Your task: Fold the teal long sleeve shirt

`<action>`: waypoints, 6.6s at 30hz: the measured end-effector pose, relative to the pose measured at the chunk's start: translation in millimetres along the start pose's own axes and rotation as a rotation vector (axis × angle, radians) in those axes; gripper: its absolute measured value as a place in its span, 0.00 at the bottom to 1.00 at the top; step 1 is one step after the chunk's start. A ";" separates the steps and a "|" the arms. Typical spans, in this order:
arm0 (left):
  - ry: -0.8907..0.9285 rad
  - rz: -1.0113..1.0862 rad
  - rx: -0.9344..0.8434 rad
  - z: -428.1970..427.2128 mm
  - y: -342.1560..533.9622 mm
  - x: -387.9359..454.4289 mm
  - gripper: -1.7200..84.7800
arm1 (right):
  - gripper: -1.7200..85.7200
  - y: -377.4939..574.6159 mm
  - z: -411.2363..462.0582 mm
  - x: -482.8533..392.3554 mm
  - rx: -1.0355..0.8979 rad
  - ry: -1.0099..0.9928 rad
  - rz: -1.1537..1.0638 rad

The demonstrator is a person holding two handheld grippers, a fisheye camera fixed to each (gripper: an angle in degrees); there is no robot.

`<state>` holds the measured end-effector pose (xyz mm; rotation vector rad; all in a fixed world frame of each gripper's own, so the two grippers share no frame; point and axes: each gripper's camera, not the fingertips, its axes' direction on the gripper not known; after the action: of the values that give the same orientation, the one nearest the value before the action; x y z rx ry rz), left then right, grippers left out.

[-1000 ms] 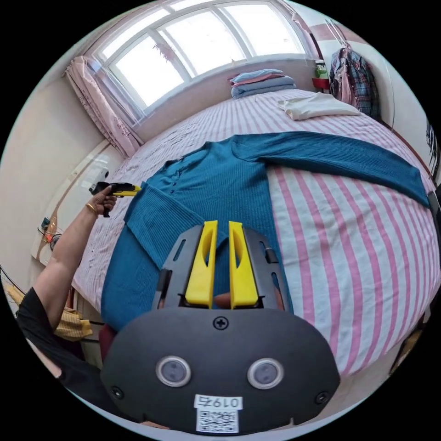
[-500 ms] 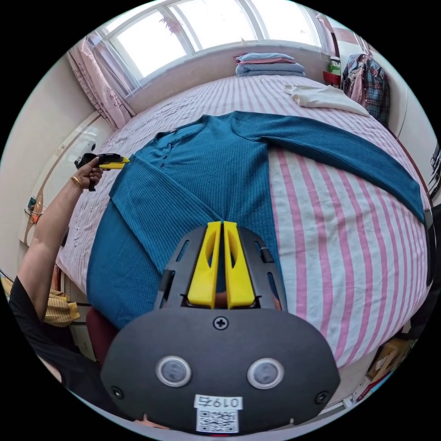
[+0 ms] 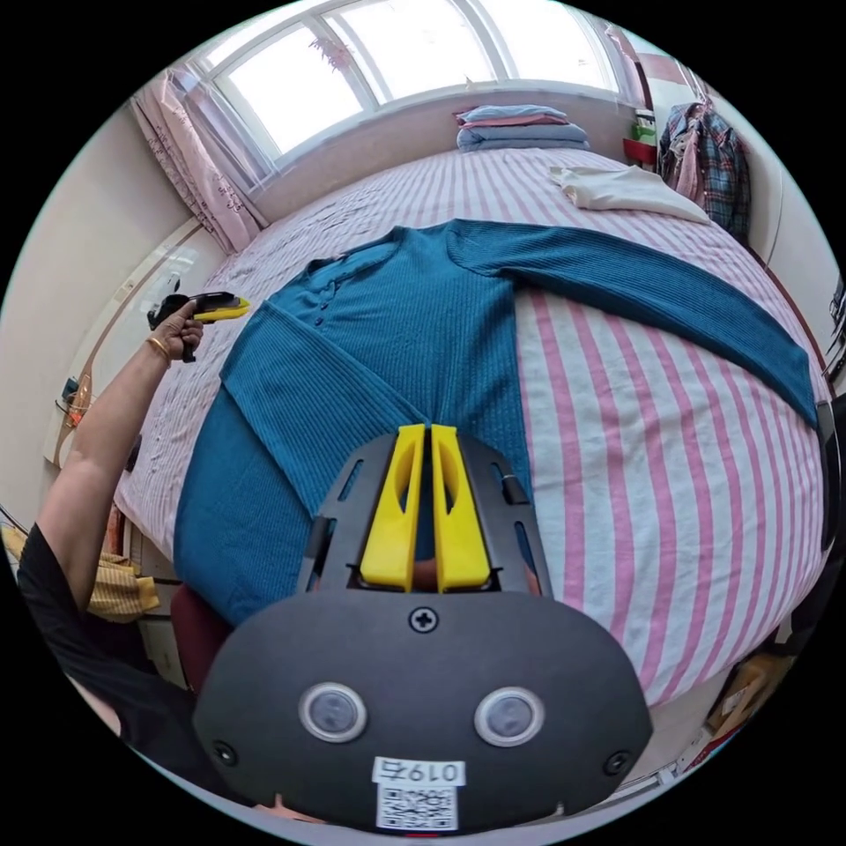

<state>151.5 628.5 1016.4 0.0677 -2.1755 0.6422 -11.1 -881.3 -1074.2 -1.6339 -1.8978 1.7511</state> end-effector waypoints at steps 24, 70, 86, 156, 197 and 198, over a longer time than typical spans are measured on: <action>0.362 0.490 0.207 1.0 321.4 348.9 0.03 | 0.01 168.8 -70.1 83.7 0.461 -0.066 -0.147; 0.296 1.121 -0.092 418.9 411.8 1362.1 0.11 | 0.09 436.3 39.9 702.4 0.701 -0.355 0.939; 0.167 1.374 -0.340 605.3 329.0 1594.9 0.17 | 0.03 464.6 78.0 710.8 0.848 -0.363 0.816; 0.875 0.661 0.391 -10.7 218.8 306.6 0.03 | 0.02 -59.3 45.6 -170.7 0.387 -0.436 -0.402; -0.024 0.398 0.314 -142.2 515.3 96.2 0.06 | 0.03 -173.3 -87.9 -464.1 0.083 -0.227 -0.733; -0.085 0.460 0.311 -138.7 522.9 105.3 0.07 | 0.03 -163.8 -112.3 -463.3 0.170 -0.132 -0.754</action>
<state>46.0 1164.6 944.9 -0.2529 -2.1674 1.2552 160.1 -1099.4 -653.3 -0.6122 -1.9700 1.6269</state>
